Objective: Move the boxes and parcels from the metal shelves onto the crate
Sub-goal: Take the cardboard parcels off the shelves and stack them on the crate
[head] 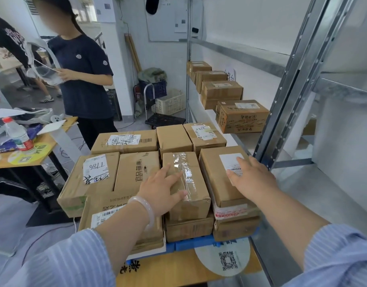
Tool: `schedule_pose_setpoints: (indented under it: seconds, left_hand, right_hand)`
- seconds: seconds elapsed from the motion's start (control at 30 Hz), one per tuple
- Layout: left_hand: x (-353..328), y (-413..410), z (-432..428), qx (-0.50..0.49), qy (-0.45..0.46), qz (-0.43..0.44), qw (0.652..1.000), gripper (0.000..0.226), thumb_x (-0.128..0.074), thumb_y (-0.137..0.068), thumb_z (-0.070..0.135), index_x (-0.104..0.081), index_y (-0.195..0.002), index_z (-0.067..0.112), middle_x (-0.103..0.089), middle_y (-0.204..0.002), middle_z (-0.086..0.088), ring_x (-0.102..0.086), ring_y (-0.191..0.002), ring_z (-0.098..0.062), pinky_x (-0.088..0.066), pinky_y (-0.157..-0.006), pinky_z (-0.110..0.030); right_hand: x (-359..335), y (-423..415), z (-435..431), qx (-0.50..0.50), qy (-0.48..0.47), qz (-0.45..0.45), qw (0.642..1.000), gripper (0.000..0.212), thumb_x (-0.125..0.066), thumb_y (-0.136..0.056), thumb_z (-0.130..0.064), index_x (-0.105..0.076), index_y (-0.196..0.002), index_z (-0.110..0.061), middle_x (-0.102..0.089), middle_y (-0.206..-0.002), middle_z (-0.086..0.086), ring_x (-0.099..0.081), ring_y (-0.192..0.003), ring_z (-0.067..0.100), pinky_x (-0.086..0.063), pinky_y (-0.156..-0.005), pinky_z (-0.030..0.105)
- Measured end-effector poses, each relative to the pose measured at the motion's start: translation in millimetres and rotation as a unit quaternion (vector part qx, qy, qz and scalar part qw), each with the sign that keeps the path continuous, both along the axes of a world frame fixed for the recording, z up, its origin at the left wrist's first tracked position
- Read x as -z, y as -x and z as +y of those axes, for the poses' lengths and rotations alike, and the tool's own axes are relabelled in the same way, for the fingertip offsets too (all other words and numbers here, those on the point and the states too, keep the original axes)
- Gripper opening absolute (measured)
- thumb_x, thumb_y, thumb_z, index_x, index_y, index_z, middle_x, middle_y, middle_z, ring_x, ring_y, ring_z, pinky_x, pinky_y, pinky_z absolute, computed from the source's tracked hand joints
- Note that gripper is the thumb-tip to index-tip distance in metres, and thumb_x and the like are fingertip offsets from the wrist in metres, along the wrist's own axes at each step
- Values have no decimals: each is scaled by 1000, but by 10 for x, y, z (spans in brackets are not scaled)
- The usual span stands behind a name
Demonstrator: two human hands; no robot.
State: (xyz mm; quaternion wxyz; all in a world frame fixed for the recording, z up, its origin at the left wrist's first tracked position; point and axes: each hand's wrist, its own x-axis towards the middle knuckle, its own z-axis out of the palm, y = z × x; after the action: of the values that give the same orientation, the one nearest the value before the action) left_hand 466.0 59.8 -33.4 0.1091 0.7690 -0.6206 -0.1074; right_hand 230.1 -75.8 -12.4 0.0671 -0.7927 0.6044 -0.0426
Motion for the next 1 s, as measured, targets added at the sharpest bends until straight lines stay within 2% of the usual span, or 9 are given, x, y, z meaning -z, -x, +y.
schedule_pose_setpoints:
  seconds: [0.3,0.43,0.53,0.8,0.9,1.0]
  left_hand:
    - [-213,-249,-630,-2,0,-24,1000,66,-35,-90,67,-19,-149,41,-9,-161,5,-9,-146,-19,-12,-118,-42]
    - [-254,-389,-951,-7,-14,-20,1000,65,-34,-92,65,-20,-149,38,-7,-161,4,-7,-147,-20,-11,-119,-43]
    - [-244,-465,-1138,4,-32,-26,999,64,-33,-92,64,-20,-149,37,-7,-161,2,-6,-147,-22,-9,-119,-44]
    - [-119,-585,-1367,22,-64,-29,997,72,-26,-92,66,-13,-152,29,-5,-161,6,-1,-147,-16,-6,-119,-42]
    - [-79,-598,-1386,28,-67,-30,997,73,-25,-92,66,-16,-152,26,-6,-161,7,-1,-147,-15,-6,-119,-42]
    - [-75,-618,-1366,37,-60,-29,997,73,-26,-92,67,-17,-152,26,-7,-161,7,-1,-147,-14,-5,-119,-40]
  right_hand:
    - [-210,-388,-543,-67,14,4,998,63,-28,-97,-58,-17,-153,-32,-12,-162,2,-12,-147,24,-19,-115,46]
    - [-251,-593,-856,-84,13,14,996,62,-29,-97,-56,-13,-153,-33,-15,-161,3,-16,-145,25,-23,-115,47]
    - [-210,-718,-1023,-93,11,20,995,61,-31,-98,-54,-16,-153,-31,-21,-159,5,-22,-143,27,-27,-112,45]
    - [50,-893,-1176,-105,-28,46,993,65,-26,-95,-61,-19,-152,-30,-17,-160,2,-22,-143,27,-21,-114,54]
    - [98,-895,-1176,-107,-19,58,992,64,-25,-94,-62,-23,-151,-31,-22,-158,0,-22,-142,26,-16,-115,56]
    - [95,-888,-1162,-111,-9,58,992,63,-24,-94,-61,-28,-149,-31,-30,-155,-2,-27,-139,26,-19,-114,55]
